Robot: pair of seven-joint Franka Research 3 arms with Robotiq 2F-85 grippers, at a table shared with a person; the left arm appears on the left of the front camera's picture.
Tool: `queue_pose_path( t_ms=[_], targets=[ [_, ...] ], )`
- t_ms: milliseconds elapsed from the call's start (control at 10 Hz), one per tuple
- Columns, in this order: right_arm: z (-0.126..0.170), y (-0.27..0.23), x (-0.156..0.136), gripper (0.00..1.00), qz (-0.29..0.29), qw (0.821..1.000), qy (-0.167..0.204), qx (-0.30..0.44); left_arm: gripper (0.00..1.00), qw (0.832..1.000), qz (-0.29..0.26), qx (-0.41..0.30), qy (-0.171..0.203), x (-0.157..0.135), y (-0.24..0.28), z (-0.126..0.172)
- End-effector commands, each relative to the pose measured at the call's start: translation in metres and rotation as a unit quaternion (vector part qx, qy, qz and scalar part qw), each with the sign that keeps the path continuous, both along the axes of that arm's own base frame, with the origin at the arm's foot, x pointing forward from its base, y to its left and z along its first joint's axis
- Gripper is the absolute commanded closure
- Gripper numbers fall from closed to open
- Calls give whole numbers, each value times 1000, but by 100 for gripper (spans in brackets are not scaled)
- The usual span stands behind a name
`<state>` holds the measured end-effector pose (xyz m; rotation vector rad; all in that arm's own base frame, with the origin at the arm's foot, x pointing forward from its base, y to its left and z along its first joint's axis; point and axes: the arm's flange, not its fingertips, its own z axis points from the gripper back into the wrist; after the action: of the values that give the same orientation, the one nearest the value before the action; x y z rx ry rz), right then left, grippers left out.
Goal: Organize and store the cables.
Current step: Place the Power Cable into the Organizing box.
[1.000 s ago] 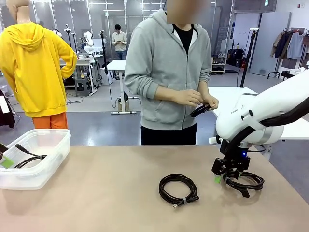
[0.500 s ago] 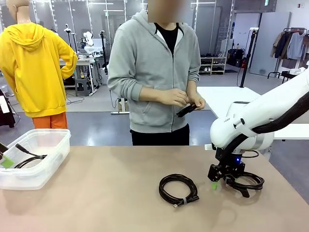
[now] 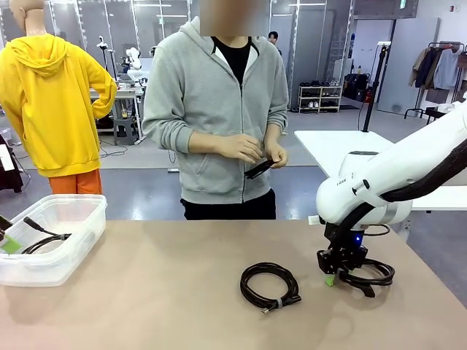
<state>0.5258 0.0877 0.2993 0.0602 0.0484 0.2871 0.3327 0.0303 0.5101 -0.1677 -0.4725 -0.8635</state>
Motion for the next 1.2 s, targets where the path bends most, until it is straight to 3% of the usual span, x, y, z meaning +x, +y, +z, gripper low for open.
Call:
queue_pose_path(
  t_ms=[0,600,900,1000,1100],
  targets=[
    [-8,6,0,99,-16,999,0,-29,0,1000,4,2,4,-1,0,2],
    [42,12,-3,100,-13,998,-29,-60,0,1000,4,2,4,-1,0,2],
    [78,11,-10,100,-18,998,-56,-23,0,1000,4,2,4,-1,0,2],
    [57,6,-3,100,-1,998,-42,-40,0,1000,4,2,4,-1,0,2],
    [57,6,-3,100,-1,998,-42,-40,0,1000,4,2,4,-1,0,2]
  ],
)
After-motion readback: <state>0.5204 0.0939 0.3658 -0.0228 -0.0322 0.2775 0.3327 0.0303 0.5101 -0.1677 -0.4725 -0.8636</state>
